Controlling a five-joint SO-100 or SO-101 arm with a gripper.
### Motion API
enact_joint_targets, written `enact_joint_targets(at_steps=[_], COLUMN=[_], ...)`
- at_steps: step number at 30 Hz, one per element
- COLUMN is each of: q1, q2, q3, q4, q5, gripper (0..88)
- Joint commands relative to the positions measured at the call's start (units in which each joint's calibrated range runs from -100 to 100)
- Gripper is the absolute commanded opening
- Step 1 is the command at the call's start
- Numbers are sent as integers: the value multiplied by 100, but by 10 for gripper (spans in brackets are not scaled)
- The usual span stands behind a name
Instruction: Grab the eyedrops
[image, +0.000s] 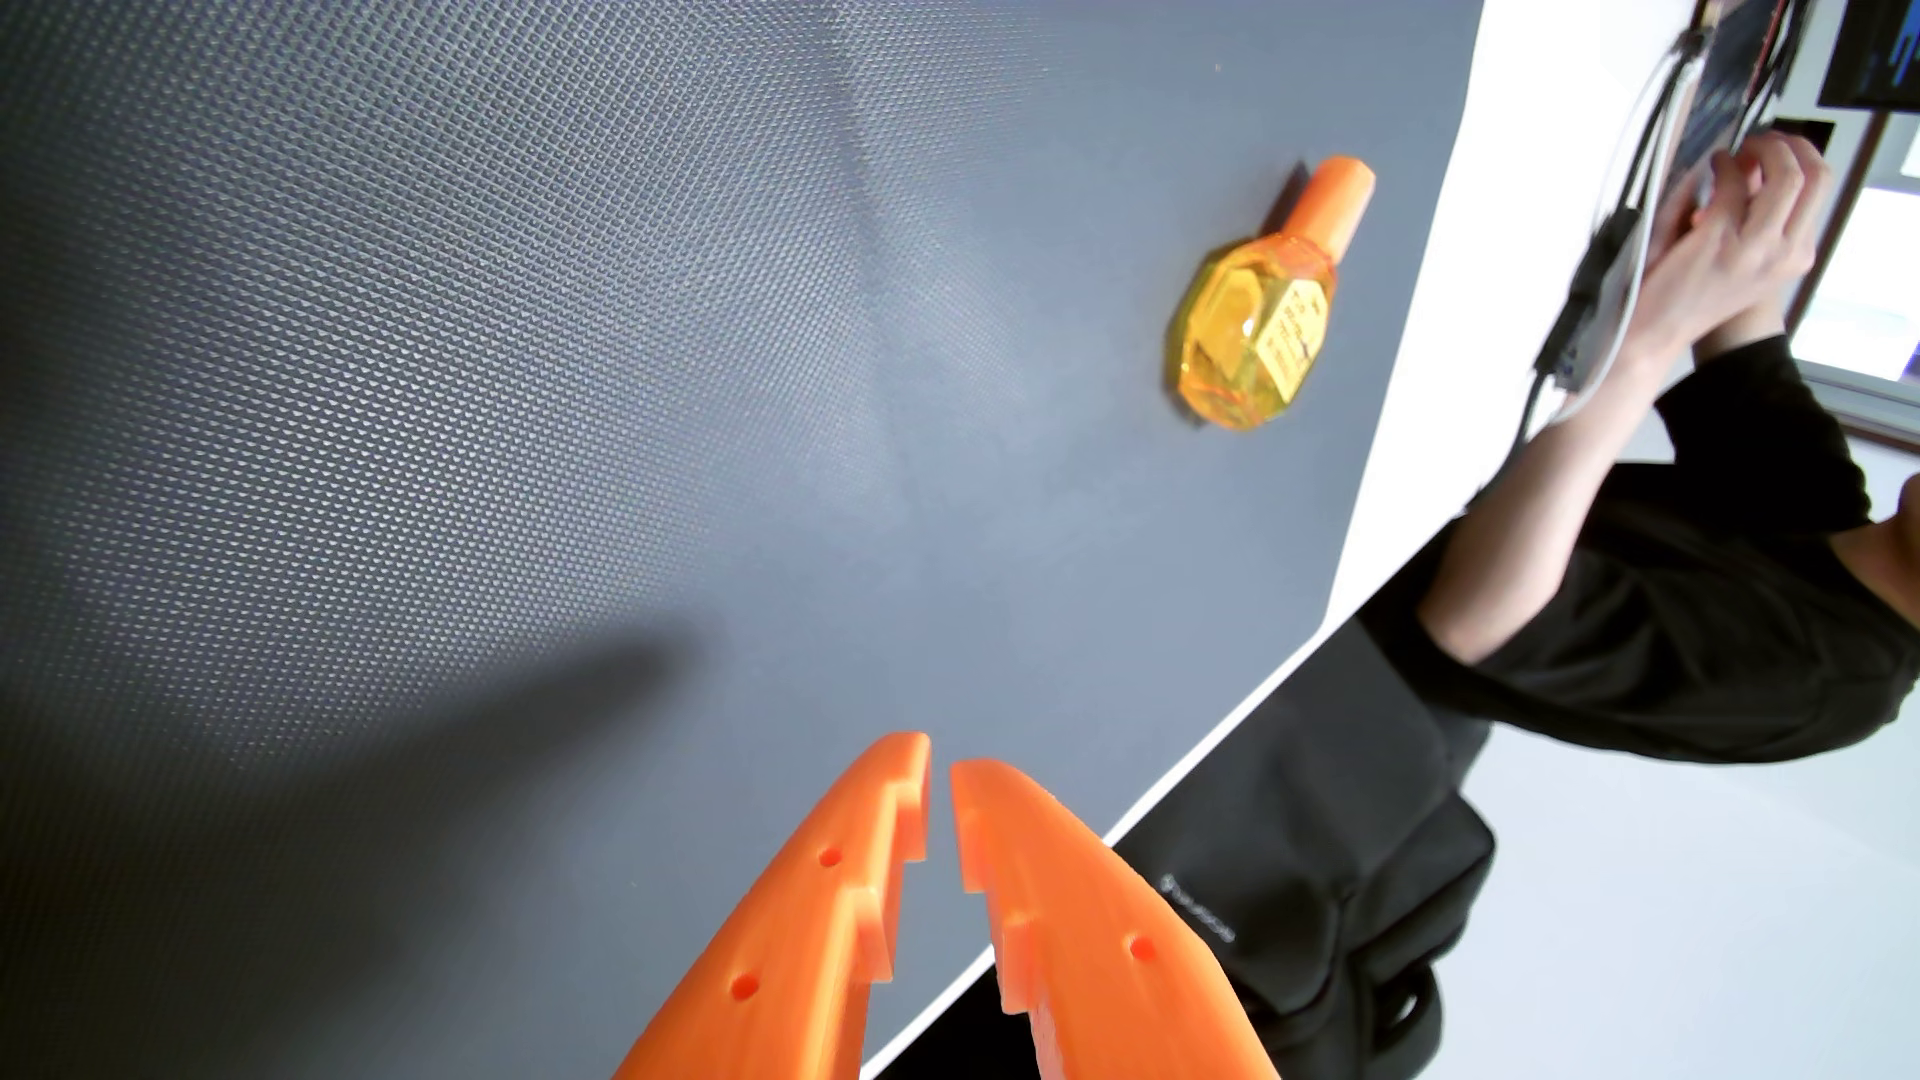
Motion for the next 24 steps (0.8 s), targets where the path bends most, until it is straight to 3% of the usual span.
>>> enact_joint_targets(at_steps=[1,24], q1=[-15,35], q2=[-34,-34], q3=[2,20], q4=[13,-39], q5=[16,16], gripper=[11,11])
